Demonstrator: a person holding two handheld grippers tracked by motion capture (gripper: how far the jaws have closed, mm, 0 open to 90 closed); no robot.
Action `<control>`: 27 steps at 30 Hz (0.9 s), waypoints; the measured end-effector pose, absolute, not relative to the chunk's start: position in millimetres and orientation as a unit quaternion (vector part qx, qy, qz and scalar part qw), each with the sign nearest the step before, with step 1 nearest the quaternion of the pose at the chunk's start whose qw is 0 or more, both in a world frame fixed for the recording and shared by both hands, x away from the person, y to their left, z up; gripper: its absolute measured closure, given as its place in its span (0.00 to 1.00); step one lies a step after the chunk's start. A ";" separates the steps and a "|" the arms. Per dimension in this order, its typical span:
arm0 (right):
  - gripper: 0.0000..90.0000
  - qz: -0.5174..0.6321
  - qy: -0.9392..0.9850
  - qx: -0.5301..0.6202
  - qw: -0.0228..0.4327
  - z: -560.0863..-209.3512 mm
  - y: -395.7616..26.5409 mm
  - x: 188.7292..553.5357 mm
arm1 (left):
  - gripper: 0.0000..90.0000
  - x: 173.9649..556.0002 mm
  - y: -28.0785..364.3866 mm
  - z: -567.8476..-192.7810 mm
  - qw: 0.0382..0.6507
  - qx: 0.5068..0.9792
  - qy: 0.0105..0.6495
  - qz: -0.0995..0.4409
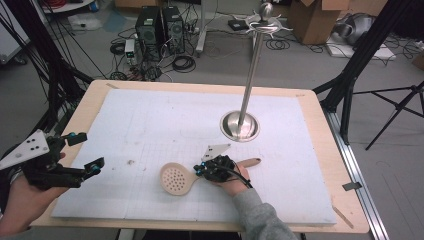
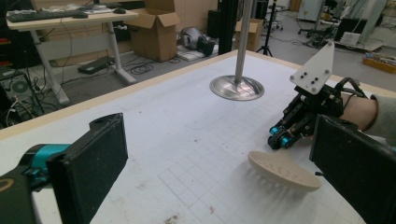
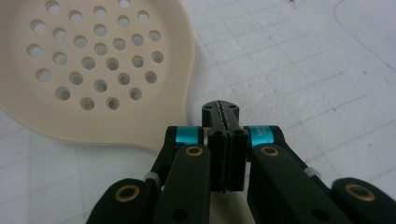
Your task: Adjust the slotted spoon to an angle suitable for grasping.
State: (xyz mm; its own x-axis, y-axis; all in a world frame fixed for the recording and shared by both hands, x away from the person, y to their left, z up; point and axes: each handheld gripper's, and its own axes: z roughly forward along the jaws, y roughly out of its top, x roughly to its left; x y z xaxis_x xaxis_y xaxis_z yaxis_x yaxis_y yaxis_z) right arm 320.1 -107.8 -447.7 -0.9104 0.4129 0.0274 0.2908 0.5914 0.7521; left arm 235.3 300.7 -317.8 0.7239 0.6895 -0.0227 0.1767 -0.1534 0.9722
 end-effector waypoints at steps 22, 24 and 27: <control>1.00 0.419 0.885 0.188 0.079 -440.4 -167.2 279.0 | 0.05 265.2 265.8 -314.9 0.597 0.731 0.268 0.192; 1.00 0.436 0.873 0.198 0.094 -431.1 -179.4 280.6 | 0.05 265.8 265.0 -314.9 0.596 0.733 0.266 0.192; 1.00 0.447 0.857 0.229 0.115 -418.5 -205.4 282.9 | 0.05 266.1 264.4 -315.1 0.596 0.733 0.266 0.191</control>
